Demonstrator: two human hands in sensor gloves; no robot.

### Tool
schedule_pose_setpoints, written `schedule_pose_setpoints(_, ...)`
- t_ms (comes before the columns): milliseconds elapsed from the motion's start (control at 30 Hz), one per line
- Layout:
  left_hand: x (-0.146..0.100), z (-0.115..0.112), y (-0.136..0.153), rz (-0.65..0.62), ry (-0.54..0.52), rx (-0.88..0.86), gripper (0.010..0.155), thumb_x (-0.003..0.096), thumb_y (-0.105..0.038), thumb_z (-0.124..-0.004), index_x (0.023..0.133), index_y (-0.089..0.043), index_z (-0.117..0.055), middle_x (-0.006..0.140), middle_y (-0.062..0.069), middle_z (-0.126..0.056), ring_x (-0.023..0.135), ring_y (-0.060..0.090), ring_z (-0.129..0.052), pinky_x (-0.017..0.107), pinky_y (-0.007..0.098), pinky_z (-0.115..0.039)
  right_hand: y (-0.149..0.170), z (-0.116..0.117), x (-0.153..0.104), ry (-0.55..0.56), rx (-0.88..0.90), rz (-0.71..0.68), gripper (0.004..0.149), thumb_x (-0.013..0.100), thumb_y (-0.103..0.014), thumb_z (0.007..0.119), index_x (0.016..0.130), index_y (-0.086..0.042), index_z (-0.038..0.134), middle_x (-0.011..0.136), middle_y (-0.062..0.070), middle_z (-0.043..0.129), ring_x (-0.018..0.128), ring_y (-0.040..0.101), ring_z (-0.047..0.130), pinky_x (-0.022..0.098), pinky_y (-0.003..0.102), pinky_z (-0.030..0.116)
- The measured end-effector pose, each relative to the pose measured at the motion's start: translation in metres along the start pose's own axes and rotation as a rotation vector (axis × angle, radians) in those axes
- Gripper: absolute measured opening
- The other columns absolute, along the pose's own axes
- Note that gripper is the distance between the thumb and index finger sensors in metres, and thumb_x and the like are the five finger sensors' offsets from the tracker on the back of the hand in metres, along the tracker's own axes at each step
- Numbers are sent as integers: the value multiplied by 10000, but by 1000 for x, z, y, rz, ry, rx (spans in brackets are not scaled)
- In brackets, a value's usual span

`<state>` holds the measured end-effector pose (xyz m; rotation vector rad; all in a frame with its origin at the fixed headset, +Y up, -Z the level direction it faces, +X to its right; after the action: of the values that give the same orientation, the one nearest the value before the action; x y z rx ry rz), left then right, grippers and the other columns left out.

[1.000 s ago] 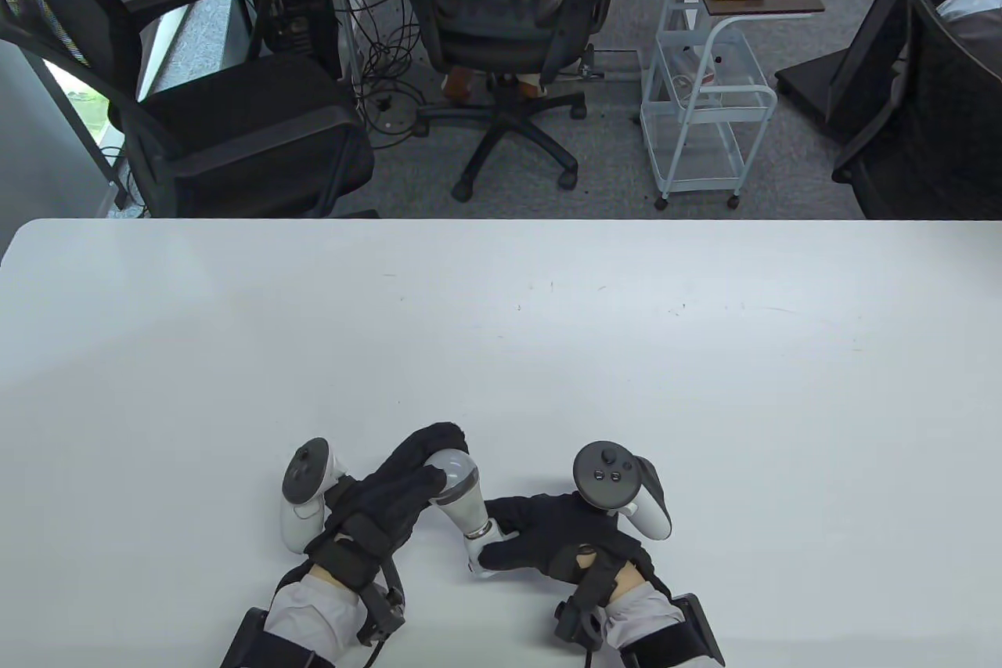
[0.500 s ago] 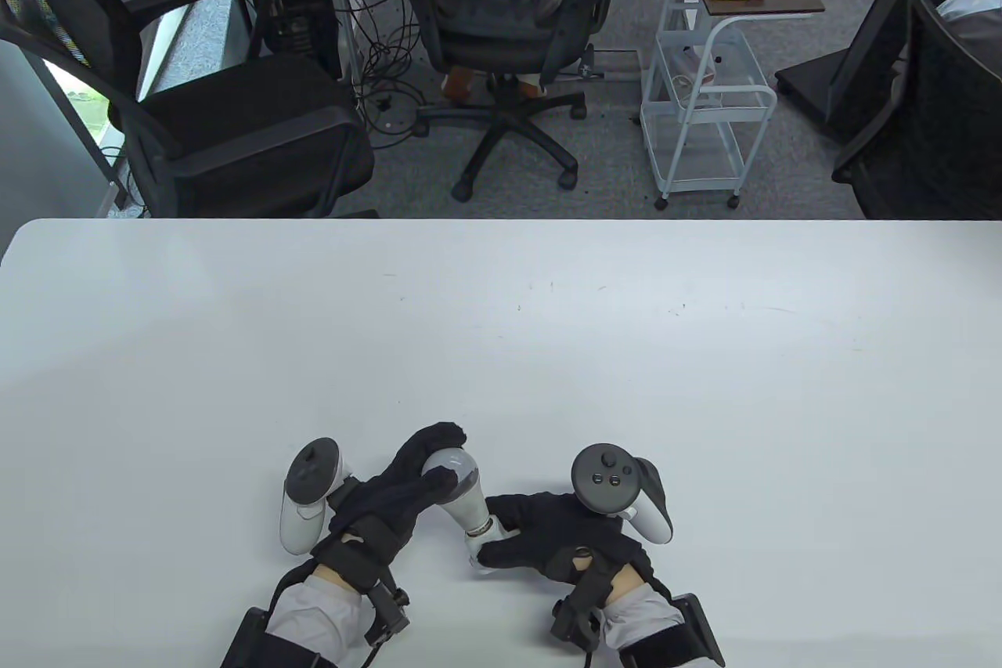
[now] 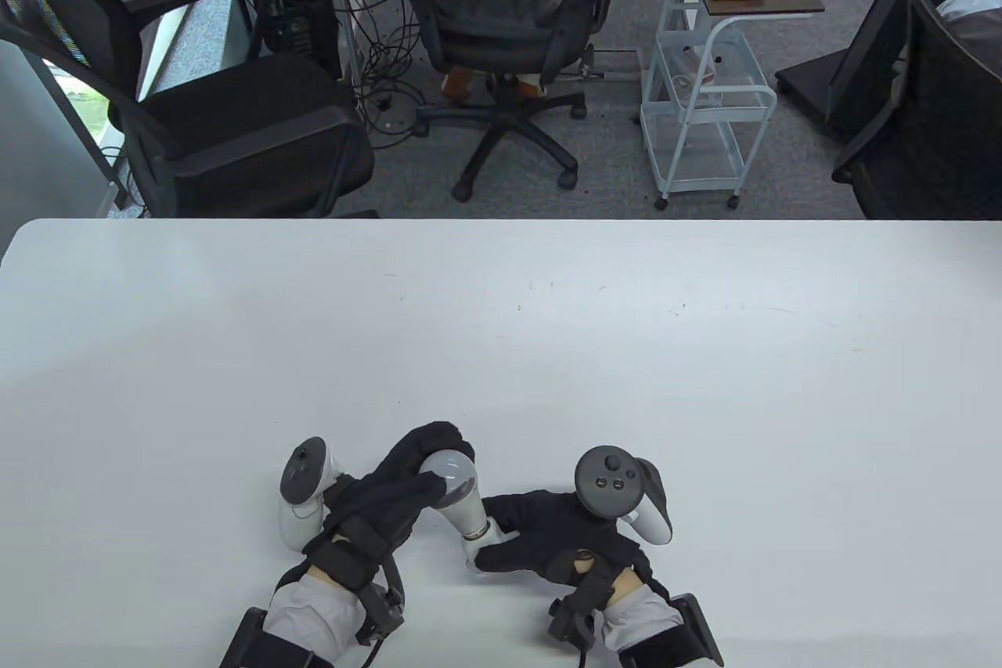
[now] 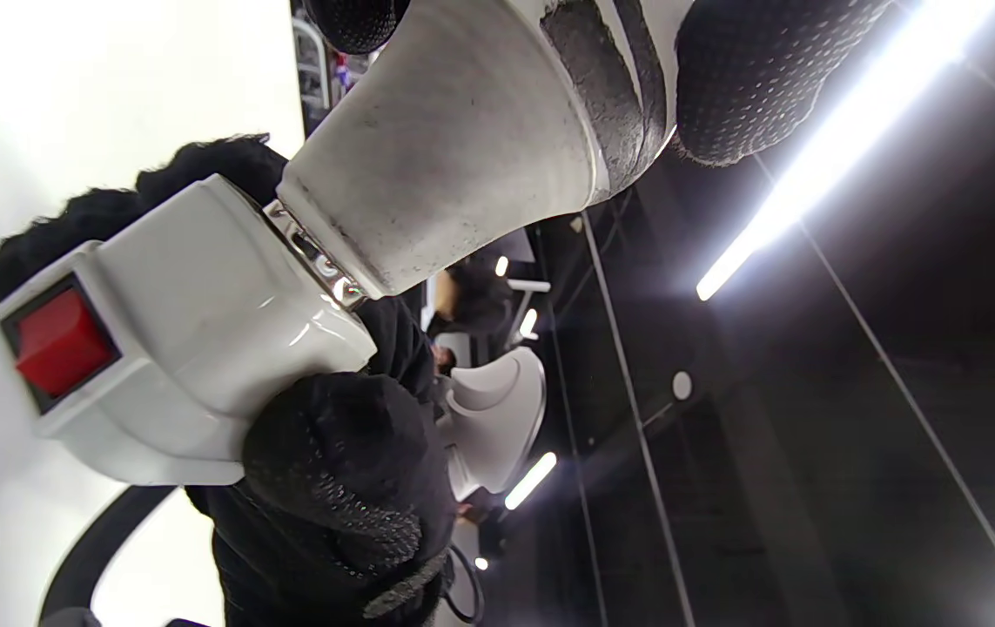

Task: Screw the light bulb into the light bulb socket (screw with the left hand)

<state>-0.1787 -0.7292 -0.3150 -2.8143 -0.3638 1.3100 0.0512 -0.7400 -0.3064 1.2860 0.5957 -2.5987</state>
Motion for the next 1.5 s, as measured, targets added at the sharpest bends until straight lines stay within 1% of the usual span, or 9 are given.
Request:
schedule_pose_setpoints(400,3,-3,0,-40,73,-105,724,631,-511,-771,1192,-204,-430,1176,177,-561,1129,455,-451,682,852,-384,-3,3,2,-27,46,-42,616,415,-464,967,869,-86,793,769,183,922,685,422,894,666,714,518)
schedule_pose_setpoints(567,4,-8,1,6,104,-62,722,632,-476,-765,1202,-194,-424,1193,219,-519,1119,511,-395,667,868,-338,3,10,3,-134,18,51,635,442,-419,952,933,-91,721,863,214,837,772,460,815,666,740,450)
schedule_pose_setpoints(667,5,-14,-4,29,144,28,692,639,-455,-751,1207,-213,-439,1221,284,-380,1106,556,-298,656,877,-294,1,10,2,-123,-79,108,649,442,-372,960,954,-77,691,915,234,780,824,481,757,671,751,404)
schedule_pose_setpoints(900,-4,-13,-53,5,35,501,709,642,-482,-726,1220,-198,-427,1214,312,-364,1098,568,-270,648,875,-266,-1,-2,-3,22,-120,112,627,444,-360,954,965,-127,694,970,199,724,898,470,682,679,751,369)
schedule_pose_setpoints(1000,-22,-6,-74,5,-64,712,708,633,-480,-724,1214,-182,-449,1206,326,-383,1092,574,-287,640,879,-257,4,-5,-5,73,-111,130,628,439,-364,956,970,-154,695,987,188,689,923,470,632,686,753,339)
schedule_pose_setpoints(1133,-53,21,-86,179,-147,1107,686,642,-496,-668,1213,-185,-447,1202,326,-391,1089,573,-297,641,876,-253,8,-8,-4,121,-92,166,628,441,-384,951,978,-193,688,990,156,654,942,456,575,698,748,306)
schedule_pose_setpoints(1267,-80,51,-73,439,-288,1497,702,644,-517,-642,1219,-186,-414,1201,331,-379,1085,576,-293,642,871,-264,18,-11,0,145,-85,218,634,458,-376,939,996,-206,650,1012,120,629,973,432,535,719,742,262)
schedule_pose_setpoints(1400,-79,69,-50,578,-246,1464,713,644,-526,-629,1223,-196,-374,1206,318,-343,1086,571,-254,640,867,-253,23,-15,11,224,-53,281,642,469,-365,923,1007,-200,614,1030,112,613,978,430,534,718,737,277)
schedule_pose_setpoints(1500,-75,71,-42,580,-245,1438,726,646,-531,-624,1227,-193,-348,1211,324,-299,1084,572,-233,637,867,-238,27,-28,24,321,-43,340,651,444,-329,932,992,-145,632,1007,151,645,935,456,589,691,735,334)
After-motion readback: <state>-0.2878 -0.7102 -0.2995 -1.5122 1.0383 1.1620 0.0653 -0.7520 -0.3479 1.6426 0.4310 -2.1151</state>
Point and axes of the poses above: the tracker on the back of each hand, its own y axis roughly to the little-finger side, its own x axis roughly from the wrist to the fingertips, z = x × y, the point moved 2 cm from there along x, roughly from the wrist to the fingertips
